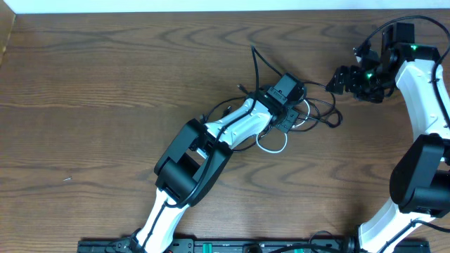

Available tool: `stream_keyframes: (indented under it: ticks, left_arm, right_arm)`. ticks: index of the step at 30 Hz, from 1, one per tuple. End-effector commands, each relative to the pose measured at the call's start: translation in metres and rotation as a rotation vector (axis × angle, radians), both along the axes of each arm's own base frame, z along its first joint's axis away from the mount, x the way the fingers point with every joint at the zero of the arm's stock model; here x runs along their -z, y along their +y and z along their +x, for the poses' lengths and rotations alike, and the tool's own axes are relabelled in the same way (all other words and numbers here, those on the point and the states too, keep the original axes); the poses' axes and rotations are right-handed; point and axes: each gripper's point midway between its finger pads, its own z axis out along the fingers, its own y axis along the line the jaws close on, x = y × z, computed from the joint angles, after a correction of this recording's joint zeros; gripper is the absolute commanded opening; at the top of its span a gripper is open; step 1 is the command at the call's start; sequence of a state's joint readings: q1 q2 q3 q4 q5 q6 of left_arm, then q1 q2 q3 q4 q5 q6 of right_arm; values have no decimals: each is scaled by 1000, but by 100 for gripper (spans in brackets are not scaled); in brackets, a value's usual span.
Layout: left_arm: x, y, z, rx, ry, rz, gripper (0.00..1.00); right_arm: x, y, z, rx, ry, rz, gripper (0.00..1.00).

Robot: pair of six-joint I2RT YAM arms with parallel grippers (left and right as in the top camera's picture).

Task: Untangle cables

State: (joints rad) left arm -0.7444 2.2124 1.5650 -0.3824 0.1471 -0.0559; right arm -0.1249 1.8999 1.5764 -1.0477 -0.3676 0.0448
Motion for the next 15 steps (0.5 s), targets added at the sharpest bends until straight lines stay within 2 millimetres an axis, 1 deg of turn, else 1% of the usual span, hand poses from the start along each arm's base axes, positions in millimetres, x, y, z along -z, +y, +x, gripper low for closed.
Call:
stream_keyframes:
  ticks: [1, 2, 3, 6, 9, 11, 14, 15]
  left_arm:
    - [-34, 4, 0, -34, -18, -19, 8]
    - [-41, 5, -1, -36, -21, -25, 8]
    - [-61, 5, -5, -29, -29, -51, 8]
    - [-110, 7, -17, -8, -43, -112, 8]
    - [-161, 16, -30, 4, -71, -178, 8]
    - [-188, 24, -34, 3, -90, -219, 8]
    - [-225, 37, -38, 2, -112, -296, 8]
    - [-233, 41, -38, 4, -114, -321, 8]
  right_arm:
    - [-14, 6, 3, -13, -41, 13, 86]
    - [-15, 8, 4, -18, -44, 20, 86]
    - [-17, 13, 5, -40, -58, 47, 80]
    - [-30, 33, 10, -108, -120, 147, 74]
    - [-50, 48, 17, -147, -201, 225, 74]
    - [-68, 57, 20, -175, -261, 265, 75]
    - [-94, 67, 20, -210, -343, 300, 78]
    - [-103, 71, 19, -224, -372, 310, 78]
